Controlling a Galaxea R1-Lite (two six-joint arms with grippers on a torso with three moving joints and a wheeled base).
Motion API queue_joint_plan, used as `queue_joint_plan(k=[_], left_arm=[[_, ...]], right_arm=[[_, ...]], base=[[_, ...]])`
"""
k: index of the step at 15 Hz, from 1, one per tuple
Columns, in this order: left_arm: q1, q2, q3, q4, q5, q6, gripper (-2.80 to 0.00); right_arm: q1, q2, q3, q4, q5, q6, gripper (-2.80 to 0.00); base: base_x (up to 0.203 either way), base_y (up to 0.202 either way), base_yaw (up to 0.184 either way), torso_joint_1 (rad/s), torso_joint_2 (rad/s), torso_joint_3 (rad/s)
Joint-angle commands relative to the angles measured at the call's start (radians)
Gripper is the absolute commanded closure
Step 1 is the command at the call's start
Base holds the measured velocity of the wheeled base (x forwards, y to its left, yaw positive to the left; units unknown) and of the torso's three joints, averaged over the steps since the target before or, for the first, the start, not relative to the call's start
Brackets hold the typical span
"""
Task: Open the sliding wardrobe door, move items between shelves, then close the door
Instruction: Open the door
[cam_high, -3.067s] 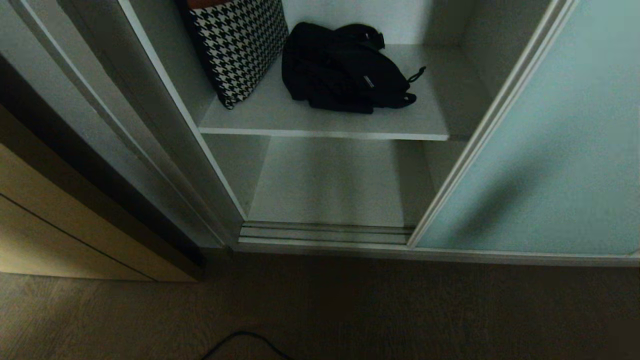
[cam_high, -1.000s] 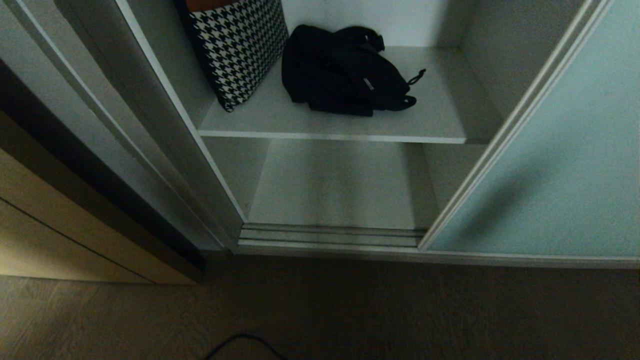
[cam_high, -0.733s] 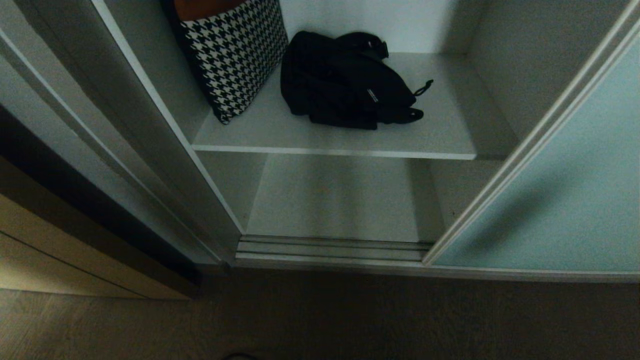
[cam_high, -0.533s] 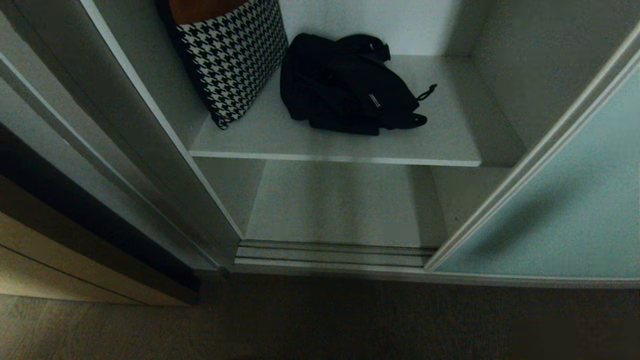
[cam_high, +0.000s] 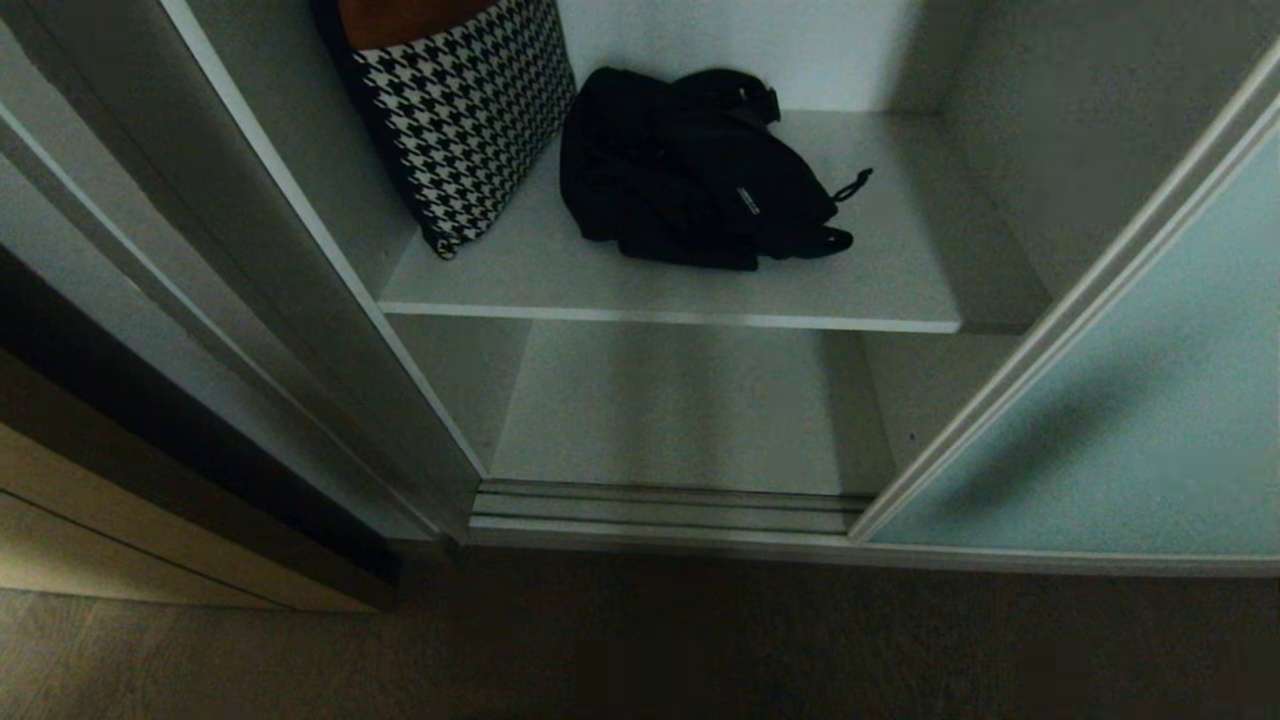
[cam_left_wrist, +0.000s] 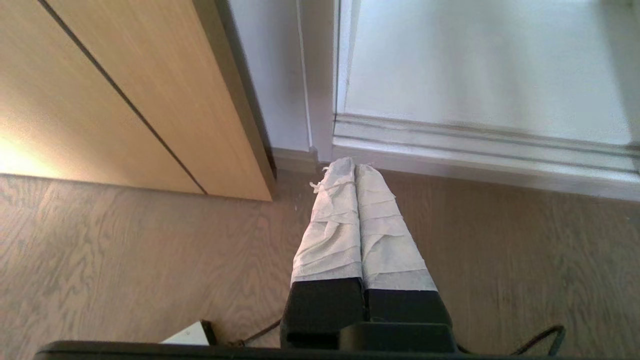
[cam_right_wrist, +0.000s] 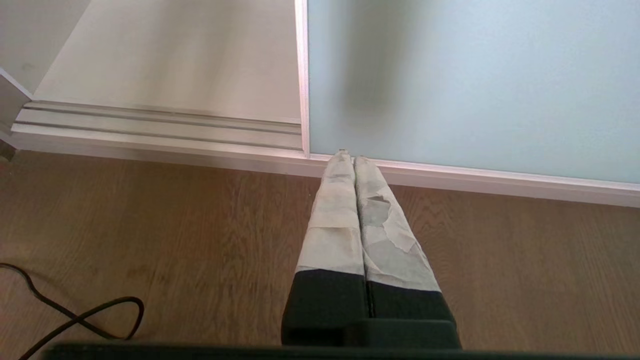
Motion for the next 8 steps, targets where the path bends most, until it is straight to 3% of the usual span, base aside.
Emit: queue_joint_plan(k=[1,5,8], left_arm=[[0.001,0.008,-0.079,0.002,0.002,-0.003,0.0],[0.0,0.101,-0.343,0.114,0.0,-0.021,0.0],[0.002,0.34,-0.529,0.13,-0.057,-0.032,0.0]], right_arm=[[0.0,0.0,0.0,0.0,0.0,0.0,0.0],[0.0,0.001,0.0,0.0,0.0,0.0,0.0],[0.0,0.0,0.0,0.0,0.0,0.0,0.0]], base=[[0.0,0.0,0.0,0.0,0.0,0.0],[0.0,0.0,0.0,0.0,0.0,0.0],[0.0,0.0,0.0,0.0,0.0,0.0]])
